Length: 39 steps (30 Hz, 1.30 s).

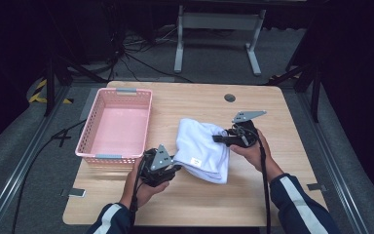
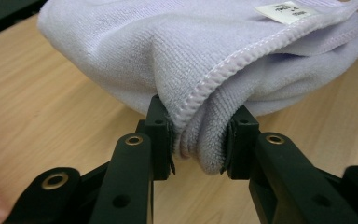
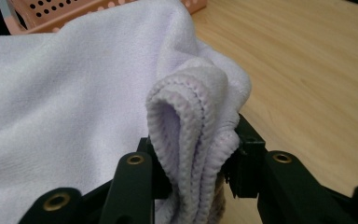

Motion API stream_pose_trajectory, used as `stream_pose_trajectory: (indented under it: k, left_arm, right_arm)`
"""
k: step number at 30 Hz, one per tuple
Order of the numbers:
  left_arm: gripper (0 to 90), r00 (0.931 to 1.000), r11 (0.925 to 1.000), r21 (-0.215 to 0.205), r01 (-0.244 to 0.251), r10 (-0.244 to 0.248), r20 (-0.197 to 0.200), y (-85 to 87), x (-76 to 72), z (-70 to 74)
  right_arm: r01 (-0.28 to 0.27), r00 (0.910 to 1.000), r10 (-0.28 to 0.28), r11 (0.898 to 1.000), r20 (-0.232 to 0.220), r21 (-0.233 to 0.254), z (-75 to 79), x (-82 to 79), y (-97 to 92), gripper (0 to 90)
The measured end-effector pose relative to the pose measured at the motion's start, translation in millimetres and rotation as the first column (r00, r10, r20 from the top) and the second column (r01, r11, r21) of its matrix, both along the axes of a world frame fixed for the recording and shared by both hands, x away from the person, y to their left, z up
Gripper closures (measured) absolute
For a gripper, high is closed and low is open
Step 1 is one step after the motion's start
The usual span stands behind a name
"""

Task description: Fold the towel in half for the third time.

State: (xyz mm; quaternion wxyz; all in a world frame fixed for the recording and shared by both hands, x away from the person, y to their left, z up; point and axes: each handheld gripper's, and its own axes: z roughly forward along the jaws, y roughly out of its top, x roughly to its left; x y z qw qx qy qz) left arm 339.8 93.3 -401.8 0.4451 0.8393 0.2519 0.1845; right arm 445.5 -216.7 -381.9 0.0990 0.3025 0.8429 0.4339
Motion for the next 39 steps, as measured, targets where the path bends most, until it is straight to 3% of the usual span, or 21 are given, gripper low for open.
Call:
stream_pose_trajectory:
  k: [5, 10, 13, 18, 20, 21, 29, 33, 36, 37, 38, 39]
  left_arm:
    - [68.7, 0.9972, 0.9969, -0.042, -0.067, 0.068, 0.031, 22.1, 2.6, 10.8]
    - [68.7, 0.9876, 0.9876, -0.072, -0.14, 0.144, 0.063, 47.6, 1.1, 21.8]
    - [68.7, 0.9782, 0.9765, -0.102, -0.19, 0.197, 0.065, 66.8, 1.6, 25.3]
    - [68.8, 0.957, 0.9543, -0.143, -0.262, 0.276, 0.088, 95.6, 1.2, 32.7]
    - [68.8, 0.9495, 0.9477, -0.148, -0.283, 0.298, 0.097, 104.4, -0.3, 35.4]
    - [68.8, 0.9422, 0.9406, -0.152, -0.304, 0.32, 0.098, 110.0, -1.7, 36.4]
    - [68.8, 0.9041, 0.9019, -0.155, -0.403, 0.419, 0.085, 146.1, 1.0, 31.4]
    - [68.8, 0.8896, 0.8857, -0.152, -0.439, 0.452, 0.066, 162.0, 2.9, 25.5]
    - [68.7, 0.8875, 0.8817, -0.158, -0.445, 0.457, 0.055, 169.0, 4.2, 22.4]
    - [68.7, 0.8841, 0.8754, -0.173, -0.452, 0.465, 0.046, 173.0, 4.8, 19.9]
    - [68.6, 0.8851, 0.8725, -0.189, -0.451, 0.464, 0.032, 176.0, 5.3, 17.9]
    - [68.6, 0.8813, 0.8694, -0.182, -0.459, 0.472, 0.029, 178.6, 6.1, 16.0]
  right_arm:
    - [-0.033, 0.9993, 0.033, 0.999, 0.015, 0.005, 13.9, 15.6, 27.9, 66.2]
    - [-0.071, 0.9967, 0.071, 0.997, 0.039, -0.01, 27.6, 26.6, 60.0, 66.2]
    - [-0.089, 0.9946, 0.089, 0.996, 0.053, 0.006, 35.9, 31.0, 77.6, 66.1]
    - [-0.119, 0.9904, 0.118, 0.993, 0.072, 0.012, 48.9, 38.5, 110.4, 66.1]
    - [-0.135, 0.9876, 0.133, 0.991, 0.084, 0.012, 53.5, 41.7, 124.7, 66.1]
    - [-0.138, 0.9872, 0.136, 0.99, 0.083, 0.013, 54.8, 42.6, 129.1, 66.2]
    - [-0.168, 0.9819, 0.166, 0.986, 0.09, 0.006, 55.5, 53.9, 177.9, 66.0]
    - [-0.18, 0.9804, 0.179, 0.984, 0.083, 0.008, 49.3, 60.0, 199.2, 66.0]
    - [-0.187, 0.9787, 0.187, 0.982, 0.085, -0.008, 45.5, 62.8, 210.3, 65.9]
    - [-0.191, 0.9779, 0.191, 0.982, 0.085, -0.01, 44.2, 64.2, 214.6, 65.9]
    - [-0.197, 0.977, 0.198, 0.98, 0.08, -0.01, 42.7, 66.6, 219.1, 65.9]
    - [-0.195, 0.978, 0.195, 0.981, 0.073, -0.01, 41.5, 68.7, 222.5, 65.8]
